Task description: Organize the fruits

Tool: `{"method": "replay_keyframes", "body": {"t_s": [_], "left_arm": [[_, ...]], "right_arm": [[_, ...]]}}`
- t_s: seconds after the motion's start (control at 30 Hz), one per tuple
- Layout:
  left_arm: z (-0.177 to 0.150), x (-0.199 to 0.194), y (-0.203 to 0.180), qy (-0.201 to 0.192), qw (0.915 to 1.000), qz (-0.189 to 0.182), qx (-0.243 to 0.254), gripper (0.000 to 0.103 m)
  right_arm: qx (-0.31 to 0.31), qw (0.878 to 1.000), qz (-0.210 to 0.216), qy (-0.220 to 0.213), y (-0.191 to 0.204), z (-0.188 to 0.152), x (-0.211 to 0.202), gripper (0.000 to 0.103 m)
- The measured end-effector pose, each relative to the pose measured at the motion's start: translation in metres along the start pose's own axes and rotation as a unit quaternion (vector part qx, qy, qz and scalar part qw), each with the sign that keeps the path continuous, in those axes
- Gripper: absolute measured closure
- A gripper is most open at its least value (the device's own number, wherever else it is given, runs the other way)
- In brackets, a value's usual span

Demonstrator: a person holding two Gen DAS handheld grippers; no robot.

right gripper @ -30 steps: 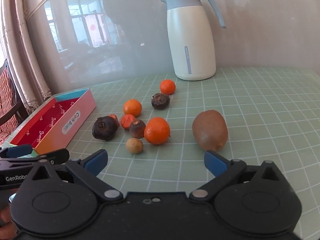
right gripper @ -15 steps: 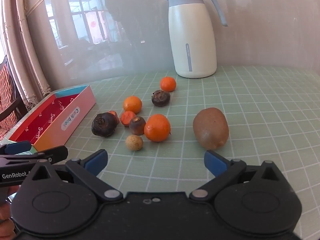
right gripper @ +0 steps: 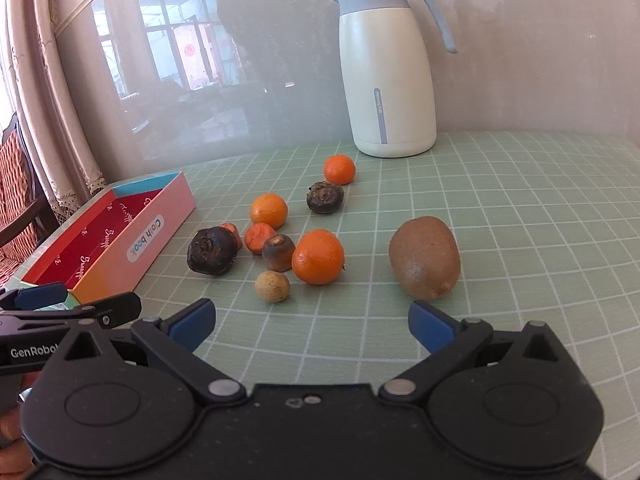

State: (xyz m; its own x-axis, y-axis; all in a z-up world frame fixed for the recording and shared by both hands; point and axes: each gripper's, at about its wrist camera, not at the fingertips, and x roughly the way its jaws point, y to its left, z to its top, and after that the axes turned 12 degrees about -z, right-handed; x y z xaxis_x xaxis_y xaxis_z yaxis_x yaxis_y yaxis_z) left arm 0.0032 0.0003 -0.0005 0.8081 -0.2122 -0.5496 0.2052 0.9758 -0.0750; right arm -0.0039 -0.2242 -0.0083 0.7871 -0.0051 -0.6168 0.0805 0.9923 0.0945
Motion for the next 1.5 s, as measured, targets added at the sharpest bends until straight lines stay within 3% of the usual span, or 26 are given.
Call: {"method": "replay_keyframes", "body": {"t_s": [1.5], "left_arm": [[0.0002, 0.0005, 0.002, -0.002, 1.0, -0.002, -0.006, 0.0]], "right_arm": [[0.01, 1.0, 0.005, 0.001, -0.0041, 0.0003, -0.0021, 0.0]]}}
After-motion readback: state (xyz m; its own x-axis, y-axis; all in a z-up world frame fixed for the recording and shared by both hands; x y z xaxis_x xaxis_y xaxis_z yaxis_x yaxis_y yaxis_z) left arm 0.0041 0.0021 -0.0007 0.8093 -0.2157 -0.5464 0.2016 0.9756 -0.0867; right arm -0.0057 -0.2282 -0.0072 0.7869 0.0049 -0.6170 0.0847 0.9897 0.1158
